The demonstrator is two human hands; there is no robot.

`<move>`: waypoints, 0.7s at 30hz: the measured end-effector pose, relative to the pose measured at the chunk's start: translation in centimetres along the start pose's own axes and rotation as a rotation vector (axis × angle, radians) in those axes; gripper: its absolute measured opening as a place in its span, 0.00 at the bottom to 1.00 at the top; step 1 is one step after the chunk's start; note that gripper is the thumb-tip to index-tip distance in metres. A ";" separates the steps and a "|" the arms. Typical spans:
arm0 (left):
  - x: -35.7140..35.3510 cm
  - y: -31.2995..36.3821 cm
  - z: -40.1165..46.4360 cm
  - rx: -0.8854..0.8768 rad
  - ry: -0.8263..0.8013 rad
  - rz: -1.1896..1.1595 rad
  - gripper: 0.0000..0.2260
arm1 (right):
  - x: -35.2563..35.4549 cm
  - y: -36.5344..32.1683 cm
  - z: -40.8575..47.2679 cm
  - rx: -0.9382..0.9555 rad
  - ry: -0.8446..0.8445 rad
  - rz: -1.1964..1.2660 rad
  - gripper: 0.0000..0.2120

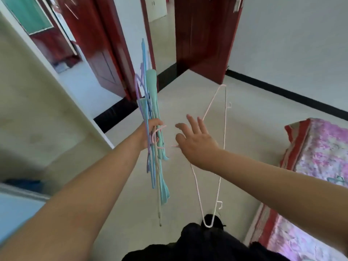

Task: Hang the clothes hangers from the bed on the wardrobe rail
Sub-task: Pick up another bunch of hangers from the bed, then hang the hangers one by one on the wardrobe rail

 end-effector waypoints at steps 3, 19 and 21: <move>6.0 -0.4 -0.3 -0.005 0.094 0.005 0.06 | 0.1 -3.8 1.9 0.080 -0.055 0.016 0.17; 25.1 0.5 0.6 0.019 0.352 -0.026 0.10 | -2.0 -10.6 16.2 -0.164 -0.817 1.095 0.31; 26.7 0.0 1.0 0.036 0.348 -0.040 0.11 | -2.2 -12.2 16.8 -0.064 -0.887 1.108 0.29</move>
Point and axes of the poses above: each hand's wrist, its own z-axis towards the middle knuckle, its own x-axis out of the back of the hand, y = z × x, the point moved 6 cm from there along z, towards the middle knuckle, and after that the axes turned 4 degrees about -z, right-handed, at the moved point
